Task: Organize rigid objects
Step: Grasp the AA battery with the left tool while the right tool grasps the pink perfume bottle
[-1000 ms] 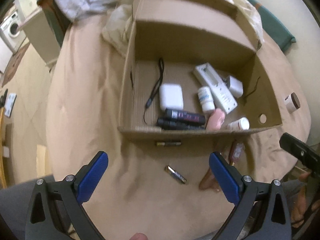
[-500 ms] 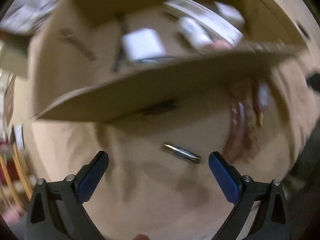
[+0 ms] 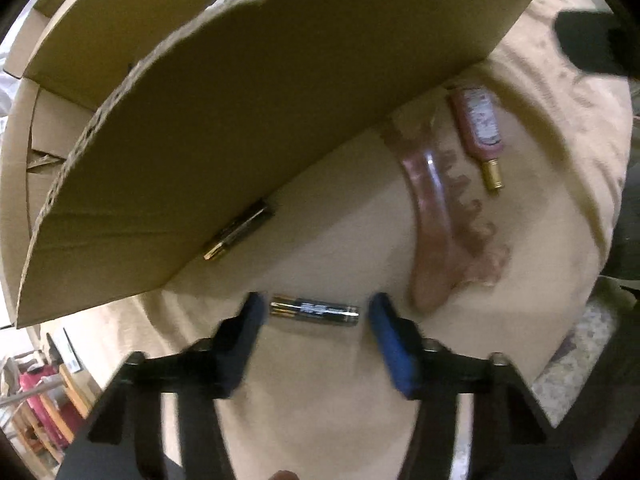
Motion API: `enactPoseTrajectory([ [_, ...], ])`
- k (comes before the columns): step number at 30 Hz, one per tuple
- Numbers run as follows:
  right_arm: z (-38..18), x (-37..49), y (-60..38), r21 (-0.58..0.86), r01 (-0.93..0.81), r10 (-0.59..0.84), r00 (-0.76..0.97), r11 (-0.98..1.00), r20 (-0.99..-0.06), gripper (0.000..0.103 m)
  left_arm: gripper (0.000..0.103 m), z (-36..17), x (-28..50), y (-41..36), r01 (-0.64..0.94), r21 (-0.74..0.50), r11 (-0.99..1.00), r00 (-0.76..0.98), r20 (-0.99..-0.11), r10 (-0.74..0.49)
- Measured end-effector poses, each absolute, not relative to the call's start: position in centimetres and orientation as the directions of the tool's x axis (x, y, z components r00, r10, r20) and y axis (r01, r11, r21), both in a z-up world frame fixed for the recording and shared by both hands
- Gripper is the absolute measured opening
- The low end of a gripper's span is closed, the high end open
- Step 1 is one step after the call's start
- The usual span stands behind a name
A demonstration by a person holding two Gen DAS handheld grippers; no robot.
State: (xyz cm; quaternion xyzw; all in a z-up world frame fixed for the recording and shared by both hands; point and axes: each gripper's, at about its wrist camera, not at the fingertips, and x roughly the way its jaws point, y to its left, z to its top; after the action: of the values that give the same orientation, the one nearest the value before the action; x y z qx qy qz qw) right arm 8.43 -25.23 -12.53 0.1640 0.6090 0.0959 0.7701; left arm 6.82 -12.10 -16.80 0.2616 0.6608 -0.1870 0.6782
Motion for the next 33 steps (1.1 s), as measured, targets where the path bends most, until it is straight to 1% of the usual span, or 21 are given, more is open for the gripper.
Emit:
enactPoseTrajectory([
  [2, -13.1, 8.6, -24.9, 0.372, 0.051, 0.352, 0.222, 0.927, -0.909, 0.097, 0.04, -16.4, 6.7, -12.3, 0.599, 0.124, 0.791, 0.073, -0.992, 0.1],
  [4, -14.0, 8.8, -24.7, 0.43, 0.072, 0.41, 0.195, 0.9, -0.891, 0.097, 0.04, -16.0, 6.5, -12.5, 0.599, 0.137, 0.789, 0.088, -0.99, 0.106],
  [6, -15.1, 9.0, -24.4, 0.472, 0.097, 0.454, 0.164, 0.876, -0.876, 0.097, 0.04, -15.5, 6.8, -12.1, 0.561, 0.122, 0.819, 0.085, -0.992, 0.09],
  [8, -16.0, 9.1, -23.6, 0.428, 0.083, 0.416, 0.126, 0.9, -0.9, 0.097, 0.04, -14.6, 6.8, -11.7, 0.521, 0.109, 0.847, 0.095, -0.993, 0.069],
  [9, -16.2, 9.2, -23.2, 0.405, 0.074, 0.395, 0.12, 0.911, -0.911, 0.095, 0.04, -14.1, 7.0, -11.3, 0.496, 0.1, 0.862, 0.101, -0.993, 0.057],
  [10, -16.4, 9.3, -22.7, 0.381, 0.061, 0.373, 0.114, 0.922, -0.921, 0.089, 0.04, -13.6, 7.1, -10.9, 0.466, 0.084, 0.881, 0.107, -0.994, 0.038],
  [13, -17.2, 9.6, -21.4, 0.32, 0.024, 0.317, 0.095, 0.947, -0.944, 0.081, 0.04, -12.5, 7.6, -9.4, 0.38, 0.034, 0.924, 0.112, -0.994, -0.01],
  [16, -18.0, 9.9, -20.3, 0.252, -0.012, 0.252, 0.079, 0.968, -0.965, 0.08, 0.04, -11.8, 7.9, -8.0, 0.3, -0.013, 0.954, 0.118, -0.992, -0.05],
  [19, -18.5, 10.1, -19.4, 0.198, -0.047, 0.202, 0.082, 0.979, -0.976, 0.077, 0.04, -11.0, 8.2, -7.1, 0.274, -0.016, 0.962, 0.147, -0.987, -0.058],
  [20, -18.5, 10.1, -19.3, 0.193, -0.051, 0.197, 0.087, 0.98, -0.976, 0.075, 0.04, -10.8, 8.6, -6.9, 0.269, -0.018, 0.963, 0.153, -0.986, -0.061],
  [21, -18.5, 10.1, -19.3, 0.19, -0.055, 0.194, 0.091, 0.98, -0.977, 0.066, 0.04, -10.6, 8.5, -6.3, 0.264, -0.022, 0.964, 0.157, -0.985, -0.066],
  [23, -18.4, 10.0, -19.4, 0.175, -0.063, 0.181, 0.095, 0.982, -0.979, 0.057, 0.04, -10.4, 8.4, -6.1, 0.256, -0.027, 0.966, 0.161, -0.984, -0.07],
  [24, -18.4, 9.9, -19.4, 0.159, -0.067, 0.164, 0.095, 0.985, -0.982, 0.043, 0.04, -10.4, 8.4, -5.9, 0.256, -0.027, 0.966, 0.16, -0.985, -0.07],
  [26, -18.8, 9.5, -19.3, 0.118, -0.09, 0.126, 0.093, 0.989, -0.988, 0.039, 0.04, -10.1, 8.2, -5.7, 0.259, -0.023, 0.966, 0.162, -0.985, -0.067],
  [27, -18.8, 9.4, -19.1, 0.104, -0.103, 0.114, 0.097, 0.989, -0.989, 0.032, 0.04, -10.5, 8.1, -5.9, 0.262, -0.02, 0.965, 0.162, -0.985, -0.064],
  [28, -18.6, 9.2, -18.9, 0.087, -0.117, 0.099, 0.104, 0.989, -0.99, 0.031, 0.04, -10.7, 8.0, -5.9, 0.263, -0.017, 0.965, 0.162, -0.985, -0.062],
  [33, -17.9, 8.3, -19.6, 0.09, -0.129, 0.106, 0.122, 0.988, -0.987, 0.027, 0.04, -11.5, 7.9, -5.8, 0.252, -0.002, 0.968, 0.168, -0.985, -0.046],
])
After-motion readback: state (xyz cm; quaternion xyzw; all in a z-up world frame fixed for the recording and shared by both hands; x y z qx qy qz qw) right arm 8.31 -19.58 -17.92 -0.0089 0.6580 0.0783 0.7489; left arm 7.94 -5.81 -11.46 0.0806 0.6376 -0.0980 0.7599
